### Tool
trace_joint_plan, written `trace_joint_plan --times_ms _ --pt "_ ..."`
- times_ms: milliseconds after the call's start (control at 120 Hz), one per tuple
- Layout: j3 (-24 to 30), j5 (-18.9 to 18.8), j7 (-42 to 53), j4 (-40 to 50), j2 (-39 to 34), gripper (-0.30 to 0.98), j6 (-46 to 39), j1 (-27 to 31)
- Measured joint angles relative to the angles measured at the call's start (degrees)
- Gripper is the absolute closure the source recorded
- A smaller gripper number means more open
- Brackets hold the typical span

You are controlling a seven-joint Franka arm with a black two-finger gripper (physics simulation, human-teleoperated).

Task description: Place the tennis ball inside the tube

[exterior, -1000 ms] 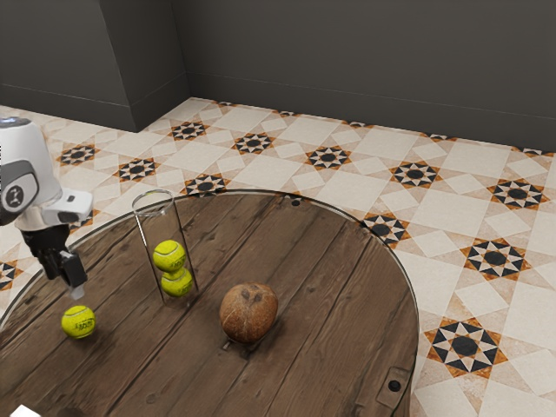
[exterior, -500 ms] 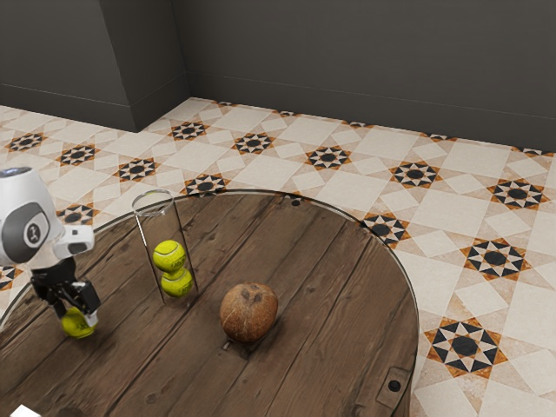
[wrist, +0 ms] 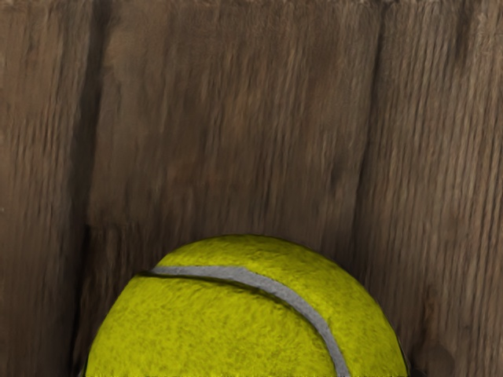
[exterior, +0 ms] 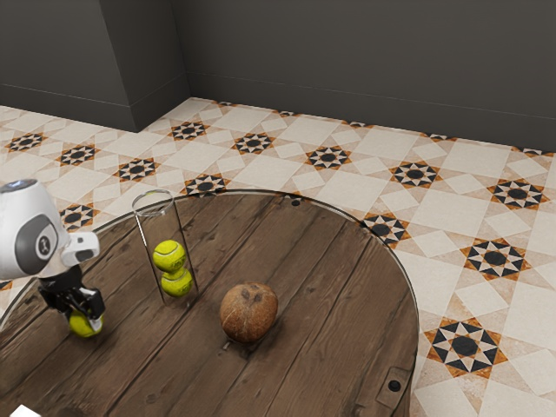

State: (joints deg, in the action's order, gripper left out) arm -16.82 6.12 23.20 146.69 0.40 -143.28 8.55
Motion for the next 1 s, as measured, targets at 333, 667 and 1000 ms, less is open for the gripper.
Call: trace_joint_plan --times_ms 333,667,1000 --pt "4.7 -0.4 -0.5 0.2 -16.5 0.28 3.1 -0.1" --pt "8.8 -5.4 -1.2 -8.4 -27.8 0.29 7.7 -3.5" --pt "8.8 -5.1 -2.4 -15.4 -20.0 0.28 8.3 -10.2"
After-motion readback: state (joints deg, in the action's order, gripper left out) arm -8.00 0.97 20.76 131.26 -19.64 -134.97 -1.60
